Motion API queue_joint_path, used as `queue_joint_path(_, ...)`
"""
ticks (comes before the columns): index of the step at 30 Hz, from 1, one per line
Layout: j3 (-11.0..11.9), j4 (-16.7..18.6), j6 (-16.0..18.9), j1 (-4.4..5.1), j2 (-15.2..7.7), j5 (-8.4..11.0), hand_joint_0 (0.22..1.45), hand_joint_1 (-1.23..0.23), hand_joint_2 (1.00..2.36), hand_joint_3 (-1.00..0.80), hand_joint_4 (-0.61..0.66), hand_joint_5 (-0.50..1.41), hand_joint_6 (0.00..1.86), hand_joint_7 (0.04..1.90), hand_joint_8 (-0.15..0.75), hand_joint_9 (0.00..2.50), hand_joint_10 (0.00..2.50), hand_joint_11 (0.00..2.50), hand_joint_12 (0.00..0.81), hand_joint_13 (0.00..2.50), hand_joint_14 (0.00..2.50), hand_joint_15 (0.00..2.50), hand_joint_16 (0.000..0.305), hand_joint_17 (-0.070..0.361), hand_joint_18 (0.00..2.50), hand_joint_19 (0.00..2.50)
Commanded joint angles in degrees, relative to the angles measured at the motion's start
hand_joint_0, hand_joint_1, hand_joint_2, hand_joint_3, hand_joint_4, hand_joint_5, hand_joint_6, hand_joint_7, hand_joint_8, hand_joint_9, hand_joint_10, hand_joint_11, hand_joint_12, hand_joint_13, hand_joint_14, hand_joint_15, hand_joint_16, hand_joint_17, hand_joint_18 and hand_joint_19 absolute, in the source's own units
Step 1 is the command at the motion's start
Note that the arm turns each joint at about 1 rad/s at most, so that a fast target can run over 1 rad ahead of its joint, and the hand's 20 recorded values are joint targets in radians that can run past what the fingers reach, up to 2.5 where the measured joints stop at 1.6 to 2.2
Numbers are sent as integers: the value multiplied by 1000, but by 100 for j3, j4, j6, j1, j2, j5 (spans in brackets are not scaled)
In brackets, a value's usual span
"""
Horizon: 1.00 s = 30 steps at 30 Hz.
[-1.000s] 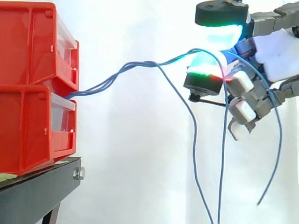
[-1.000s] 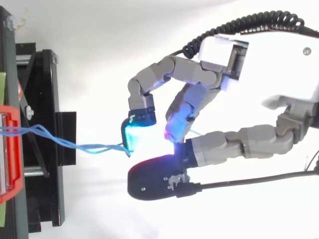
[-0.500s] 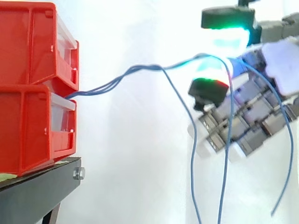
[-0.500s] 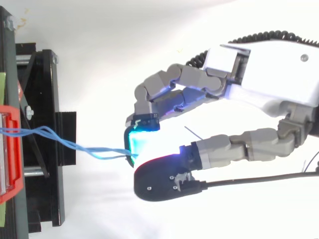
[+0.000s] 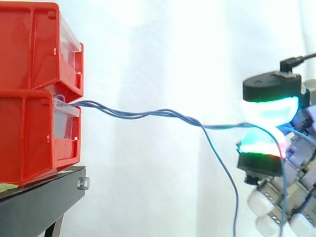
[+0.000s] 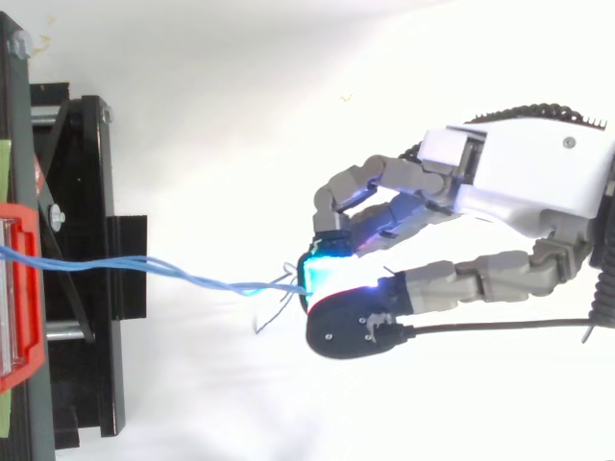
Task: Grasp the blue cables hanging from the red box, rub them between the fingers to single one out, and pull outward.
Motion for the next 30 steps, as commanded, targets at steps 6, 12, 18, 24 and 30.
queue_joint_path(6,-24,-554,20,-100,1,-50,605,-842,1018,9,-38,-78,852,1242,267,808,6,156,368,546,11,243,50,112,600,316)
queue_joint_path(12,-41,-941,-138,-188,45,-85,604,-836,1017,12,-35,-80,860,1215,273,872,9,227,376,598,12,291,50,113,628,365)
queue_joint_path(18,-32,-1459,-200,-284,115,-50,602,-828,1019,9,-32,-82,864,1197,276,903,10,272,385,637,13,324,51,115,645,394)
queue_joint_path(24,249,-2330,-288,-258,107,267,602,-822,1018,3,-35,-84,868,1190,276,909,10,282,381,642,14,333,51,115,646,406)
queue_joint_path(30,592,-2558,-1615,-249,107,908,601,-818,1018,0,-31,-85,869,1182,277,918,11,292,383,647,15,338,51,115,652,412)
